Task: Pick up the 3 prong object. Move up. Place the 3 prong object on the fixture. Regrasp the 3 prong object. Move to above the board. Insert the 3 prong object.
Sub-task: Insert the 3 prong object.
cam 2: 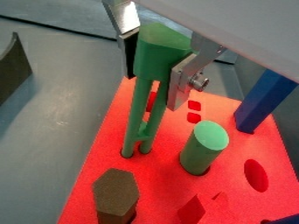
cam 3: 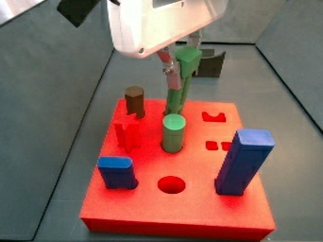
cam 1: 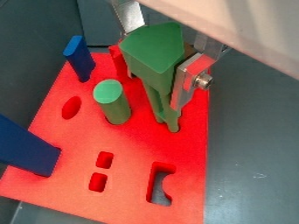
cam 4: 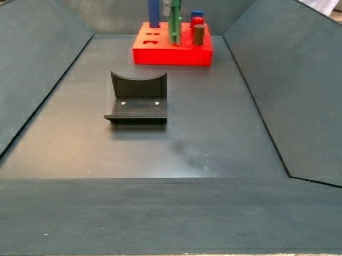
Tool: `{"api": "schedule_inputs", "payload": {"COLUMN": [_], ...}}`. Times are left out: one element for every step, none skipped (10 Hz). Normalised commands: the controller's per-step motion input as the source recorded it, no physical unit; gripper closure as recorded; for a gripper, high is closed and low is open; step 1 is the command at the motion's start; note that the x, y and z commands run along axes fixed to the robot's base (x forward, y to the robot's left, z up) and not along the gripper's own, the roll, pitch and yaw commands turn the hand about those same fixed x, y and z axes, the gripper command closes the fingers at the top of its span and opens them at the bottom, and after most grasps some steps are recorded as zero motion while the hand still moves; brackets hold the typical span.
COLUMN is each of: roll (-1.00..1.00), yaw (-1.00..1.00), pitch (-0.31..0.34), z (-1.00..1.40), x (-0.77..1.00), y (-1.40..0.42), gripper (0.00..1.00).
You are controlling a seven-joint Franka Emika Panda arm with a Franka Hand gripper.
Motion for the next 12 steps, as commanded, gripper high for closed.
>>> {"api": "schedule_inputs", "payload": {"roll": [0.02,0.03,0.03,0.03,0.02,0.03,0.03,0.03,0.03,0.02,0.02,-0.01], "yaw": [-0.14,-0.14,-0.14,-0.14,-0.13,-0.13,-0.13,-0.12,-0.12,-0.1,0.0,0.0], "pitch": [-0.011,-0.013,-0.011,-0.011,-0.01,-0.01,-0.01,-0.007,-0.011,-0.007,-0.003,-0.001], "z": [-1.0,-1.0,-1.0,-1.0,-1.0,-1.0,-1.0,-1.0,-1.0,-1.0,-1.0,0.0], "x": [0.01,0.02,0.02,0.02,0.02,0.02,0.02,0.03,0.02,0.03,0.11,0.0], "y": [-0.17,-0.16,-0.16,-0.16,-0.15,-0.15,-0.15,-0.15,-0.15,-0.14,0.0,0.0], "gripper": [1.0,1.0,1.0,1.0,1.0,1.0,1.0,1.0,1.0,1.0,1.0,1.0]}}
